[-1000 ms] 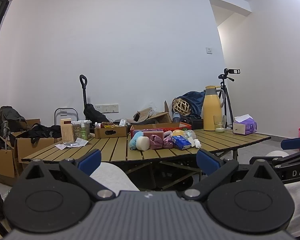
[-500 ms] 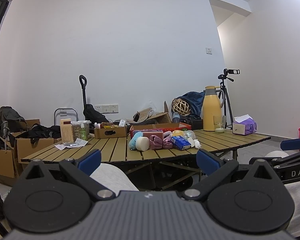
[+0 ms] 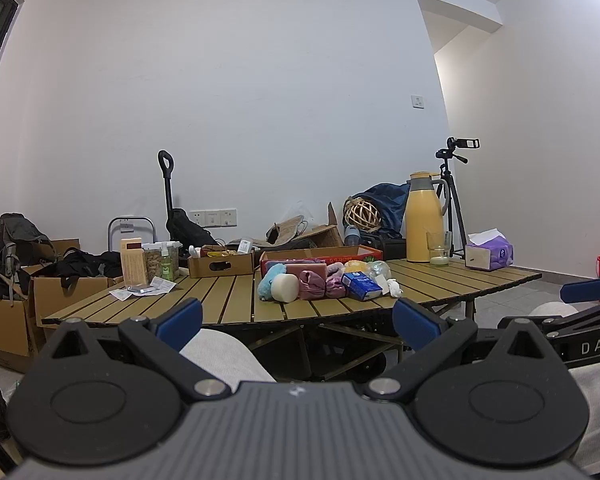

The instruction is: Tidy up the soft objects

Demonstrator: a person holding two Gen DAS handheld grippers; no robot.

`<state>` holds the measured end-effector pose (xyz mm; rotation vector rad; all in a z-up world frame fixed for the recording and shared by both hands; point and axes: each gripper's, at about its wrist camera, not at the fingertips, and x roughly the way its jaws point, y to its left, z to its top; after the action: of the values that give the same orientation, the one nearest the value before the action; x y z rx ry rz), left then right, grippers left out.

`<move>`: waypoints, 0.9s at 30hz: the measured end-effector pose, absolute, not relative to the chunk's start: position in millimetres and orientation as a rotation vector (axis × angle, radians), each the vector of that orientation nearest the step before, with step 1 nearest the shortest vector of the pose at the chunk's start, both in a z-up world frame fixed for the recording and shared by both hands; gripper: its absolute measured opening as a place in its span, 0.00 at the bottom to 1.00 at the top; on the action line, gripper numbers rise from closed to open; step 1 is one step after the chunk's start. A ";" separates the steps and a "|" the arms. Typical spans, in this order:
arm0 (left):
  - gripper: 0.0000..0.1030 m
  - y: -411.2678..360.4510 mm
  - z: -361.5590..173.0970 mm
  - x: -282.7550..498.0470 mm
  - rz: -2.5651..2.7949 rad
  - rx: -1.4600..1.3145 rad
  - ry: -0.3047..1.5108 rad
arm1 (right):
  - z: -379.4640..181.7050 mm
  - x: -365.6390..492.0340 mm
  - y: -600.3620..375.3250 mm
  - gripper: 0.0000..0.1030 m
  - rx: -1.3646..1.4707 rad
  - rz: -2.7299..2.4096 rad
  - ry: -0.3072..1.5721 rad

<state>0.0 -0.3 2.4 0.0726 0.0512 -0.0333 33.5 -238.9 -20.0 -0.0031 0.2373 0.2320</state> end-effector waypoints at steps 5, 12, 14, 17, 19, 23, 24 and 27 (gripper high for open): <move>1.00 -0.5 2.3 0.0 -0.034 0.073 0.051 | -19.7 33.7 -239.2 1.00 -0.003 0.232 0.237; 1.00 -1.1 1.9 0.1 -0.032 0.073 0.051 | -19.8 33.8 -239.5 1.00 -0.003 0.233 0.237; 1.00 -1.2 1.8 0.2 -0.032 0.073 0.051 | -20.2 33.7 -239.5 1.00 -0.003 0.233 0.237; 1.00 -1.1 1.8 0.0 -0.033 0.073 0.051 | -20.0 34.2 -239.4 1.00 -0.002 0.233 0.238; 1.00 -1.2 1.6 0.2 -0.033 0.073 0.050 | -20.1 34.1 -239.4 1.00 -0.002 0.232 0.237; 1.00 0.0 2.8 1.1 -0.035 0.073 0.053 | -19.4 36.0 -240.7 1.00 0.000 0.229 0.238; 1.00 0.3 3.0 1.5 -0.035 0.073 0.054 | -19.3 37.0 -240.9 1.00 0.001 0.229 0.239; 1.00 1.2 4.1 2.6 -0.037 0.073 0.056 | -19.5 37.8 -241.0 1.00 -0.002 0.230 0.239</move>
<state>2.6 1.2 4.1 0.0725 0.0556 -0.0369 37.8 -241.0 -19.5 -0.0023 0.2393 0.2304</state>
